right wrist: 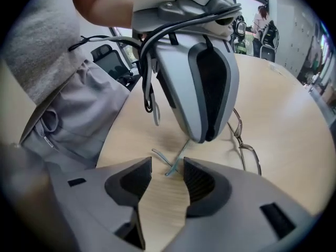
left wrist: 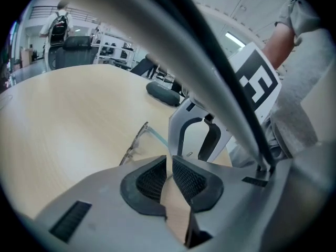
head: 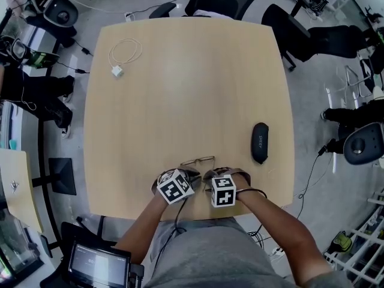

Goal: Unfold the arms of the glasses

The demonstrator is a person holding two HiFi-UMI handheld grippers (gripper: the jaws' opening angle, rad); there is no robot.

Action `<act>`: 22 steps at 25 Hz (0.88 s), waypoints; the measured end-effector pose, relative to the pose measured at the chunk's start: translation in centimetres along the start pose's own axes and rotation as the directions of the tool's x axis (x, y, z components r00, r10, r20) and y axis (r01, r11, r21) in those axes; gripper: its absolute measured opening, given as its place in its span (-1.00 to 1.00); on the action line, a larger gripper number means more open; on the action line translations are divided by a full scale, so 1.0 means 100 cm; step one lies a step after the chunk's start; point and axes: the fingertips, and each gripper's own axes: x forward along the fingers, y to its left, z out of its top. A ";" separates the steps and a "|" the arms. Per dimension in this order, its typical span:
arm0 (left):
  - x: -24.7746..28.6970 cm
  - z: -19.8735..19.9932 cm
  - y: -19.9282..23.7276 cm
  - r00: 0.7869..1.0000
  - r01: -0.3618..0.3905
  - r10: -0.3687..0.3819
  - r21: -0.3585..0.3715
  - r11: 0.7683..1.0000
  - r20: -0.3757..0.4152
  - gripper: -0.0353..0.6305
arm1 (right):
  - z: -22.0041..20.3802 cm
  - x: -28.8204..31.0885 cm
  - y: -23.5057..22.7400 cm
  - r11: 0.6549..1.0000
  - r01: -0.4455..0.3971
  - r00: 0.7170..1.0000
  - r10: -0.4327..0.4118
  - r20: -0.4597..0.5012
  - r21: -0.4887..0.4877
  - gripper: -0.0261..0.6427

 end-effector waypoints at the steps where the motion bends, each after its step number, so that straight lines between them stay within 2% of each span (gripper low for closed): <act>1: 0.005 -0.002 -0.004 0.999 0.019 -0.018 0.015 1.000 -0.033 -0.85 | 0.002 0.000 0.000 1.000 -0.002 1.000 0.002 0.001 0.004 -0.38; 3: 0.016 -0.013 -0.011 0.992 0.061 -0.057 0.035 0.998 -0.108 -0.85 | 0.005 -0.001 0.000 1.000 -0.005 1.000 0.005 0.003 0.010 -0.38; 5: 0.023 -0.020 -0.017 0.986 0.087 -0.082 0.033 0.996 -0.145 -0.85 | 0.005 -0.001 0.000 1.000 -0.006 1.000 0.006 0.005 0.014 -0.38; 10: 0.022 -0.024 -0.017 0.986 0.094 -0.093 -0.001 0.996 -0.140 -0.85 | 0.002 -0.001 0.001 1.000 -0.014 1.000 0.014 0.001 0.014 -0.38; 17: 0.013 -0.034 -0.011 0.981 0.076 -0.072 0.013 0.997 -0.179 -0.85 | -0.012 -0.003 0.010 0.999 -0.042 0.999 0.043 -0.020 0.011 -0.38; 22: 0.008 -0.047 -0.006 0.970 0.077 -0.069 0.027 0.997 -0.234 -0.85 | -0.024 -0.007 0.011 0.999 -0.040 0.999 0.040 -0.020 0.027 -0.38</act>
